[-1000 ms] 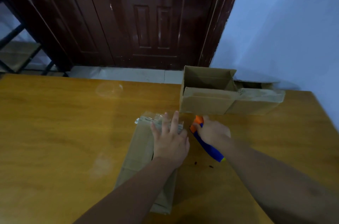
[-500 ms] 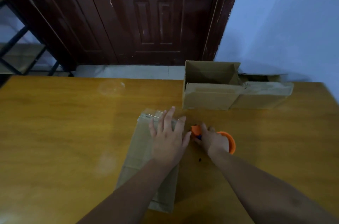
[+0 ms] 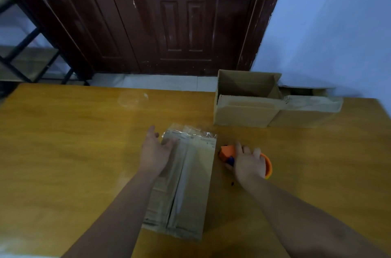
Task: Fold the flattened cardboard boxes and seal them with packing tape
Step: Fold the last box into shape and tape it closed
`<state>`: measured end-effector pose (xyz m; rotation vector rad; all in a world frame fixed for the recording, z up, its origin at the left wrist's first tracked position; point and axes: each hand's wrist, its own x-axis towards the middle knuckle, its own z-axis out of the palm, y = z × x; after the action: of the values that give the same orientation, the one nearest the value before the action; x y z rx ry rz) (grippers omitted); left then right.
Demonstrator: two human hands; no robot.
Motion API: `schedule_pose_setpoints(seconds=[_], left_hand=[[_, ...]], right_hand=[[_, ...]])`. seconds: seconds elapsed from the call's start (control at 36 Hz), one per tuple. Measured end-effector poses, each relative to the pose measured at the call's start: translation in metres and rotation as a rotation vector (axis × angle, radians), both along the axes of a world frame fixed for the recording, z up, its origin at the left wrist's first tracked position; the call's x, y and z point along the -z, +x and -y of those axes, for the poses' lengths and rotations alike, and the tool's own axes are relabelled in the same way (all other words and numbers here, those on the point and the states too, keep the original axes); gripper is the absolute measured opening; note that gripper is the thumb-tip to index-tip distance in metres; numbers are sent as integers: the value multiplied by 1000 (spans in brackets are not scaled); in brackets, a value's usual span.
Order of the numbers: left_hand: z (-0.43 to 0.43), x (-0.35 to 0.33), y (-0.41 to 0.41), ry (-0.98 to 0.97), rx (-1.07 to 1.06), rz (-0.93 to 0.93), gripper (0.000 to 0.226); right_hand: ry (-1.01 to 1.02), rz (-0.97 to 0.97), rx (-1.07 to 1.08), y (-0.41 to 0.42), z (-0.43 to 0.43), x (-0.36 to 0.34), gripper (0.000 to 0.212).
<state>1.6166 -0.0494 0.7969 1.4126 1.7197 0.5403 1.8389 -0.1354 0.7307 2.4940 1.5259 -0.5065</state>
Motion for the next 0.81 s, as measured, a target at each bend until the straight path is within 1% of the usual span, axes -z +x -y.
schedule_pose_setpoints(seconds=[0.06, 0.11, 0.14, 0.19, 0.25, 0.31, 0.36, 0.44, 0.58, 0.67, 0.81], left_hand=[[-5, 3, -6, -69, -12, 58, 73], [-9, 5, -10, -126, -16, 138, 67], [-10, 6, -11, -156, -16, 179, 65], [-11, 7, -12, -223, -31, 257, 64], [-11, 8, -13, -276, -56, 324, 63], [-9, 9, -14, -285, -69, 345, 63], [-5, 11, -14, -259, -97, 347, 64], [4, 11, -13, -227, -142, 368, 61], [18, 12, -10, -128, -165, 375, 37], [20, 14, -12, -129, -166, 398, 40], [13, 17, -15, -164, -128, 452, 44]], right_hand=[[53, 11, -14, -1, 3, -2, 80], [149, -39, -3, -2, 5, -6, 70], [216, -77, 20, -4, 5, -8, 63], [410, -155, 102, -9, 4, -15, 51], [610, -278, 205, -18, 0, -25, 36], [703, -489, 272, -30, -4, -34, 22], [695, -600, 269, -42, -8, -42, 16], [701, -653, 303, -54, -10, -46, 18], [735, -711, 405, -66, -10, -51, 21], [713, -729, 428, -69, -8, -51, 20], [725, -732, 481, -75, -7, -53, 25]])
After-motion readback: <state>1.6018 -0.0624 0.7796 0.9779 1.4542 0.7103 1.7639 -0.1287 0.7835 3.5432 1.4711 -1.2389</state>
